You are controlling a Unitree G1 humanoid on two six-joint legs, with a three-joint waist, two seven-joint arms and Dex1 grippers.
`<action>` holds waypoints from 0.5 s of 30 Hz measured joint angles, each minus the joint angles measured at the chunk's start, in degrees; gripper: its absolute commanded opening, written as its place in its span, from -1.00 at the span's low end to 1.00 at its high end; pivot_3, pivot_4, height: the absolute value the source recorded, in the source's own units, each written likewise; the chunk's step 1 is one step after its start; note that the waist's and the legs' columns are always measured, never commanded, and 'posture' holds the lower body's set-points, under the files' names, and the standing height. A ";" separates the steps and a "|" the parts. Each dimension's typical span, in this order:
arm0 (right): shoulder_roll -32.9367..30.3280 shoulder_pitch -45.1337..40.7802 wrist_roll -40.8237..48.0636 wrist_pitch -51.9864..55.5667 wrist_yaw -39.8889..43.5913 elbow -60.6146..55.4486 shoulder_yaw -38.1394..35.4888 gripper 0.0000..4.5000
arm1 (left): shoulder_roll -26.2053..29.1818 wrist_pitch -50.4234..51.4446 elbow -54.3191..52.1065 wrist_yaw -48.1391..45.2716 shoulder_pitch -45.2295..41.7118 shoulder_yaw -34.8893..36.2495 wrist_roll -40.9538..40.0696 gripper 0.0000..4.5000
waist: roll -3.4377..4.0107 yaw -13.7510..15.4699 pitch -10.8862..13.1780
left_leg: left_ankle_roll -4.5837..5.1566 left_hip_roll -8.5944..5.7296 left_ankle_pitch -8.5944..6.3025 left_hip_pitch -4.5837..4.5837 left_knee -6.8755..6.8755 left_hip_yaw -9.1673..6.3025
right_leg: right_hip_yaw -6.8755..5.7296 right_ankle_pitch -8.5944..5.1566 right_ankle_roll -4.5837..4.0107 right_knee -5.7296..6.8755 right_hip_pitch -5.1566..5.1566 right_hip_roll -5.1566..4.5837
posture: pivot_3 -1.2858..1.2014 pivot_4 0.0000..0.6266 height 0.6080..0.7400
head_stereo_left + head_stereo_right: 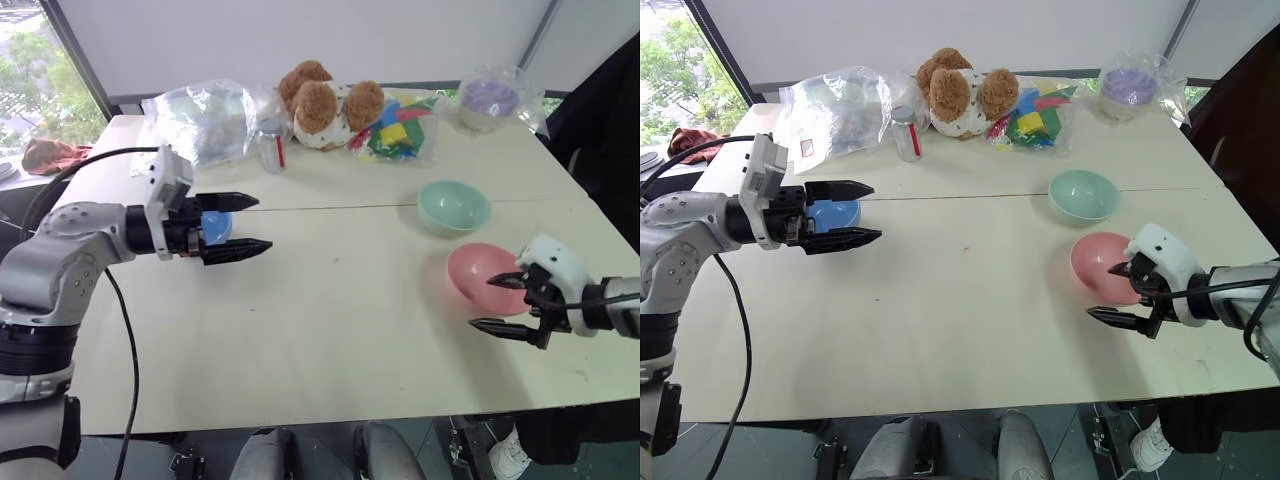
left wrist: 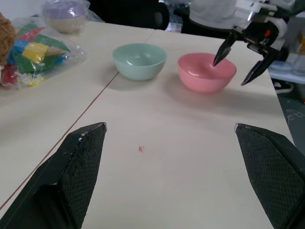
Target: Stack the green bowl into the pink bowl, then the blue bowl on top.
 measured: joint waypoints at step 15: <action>1.57 -6.40 -8.59 -9.98 2.66 3.75 9.26 -0.99 | 0.05 -0.71 0.08 0.44 0.69 0.72 1.30 1.00 | 0.00 -0.04 0.00 | -0.02 0.02 0.01 0.01 0.03 -0.02 | 0.02 0.00 0.00 0.01 0.00 0.16 | 0.03 -0.52 1.00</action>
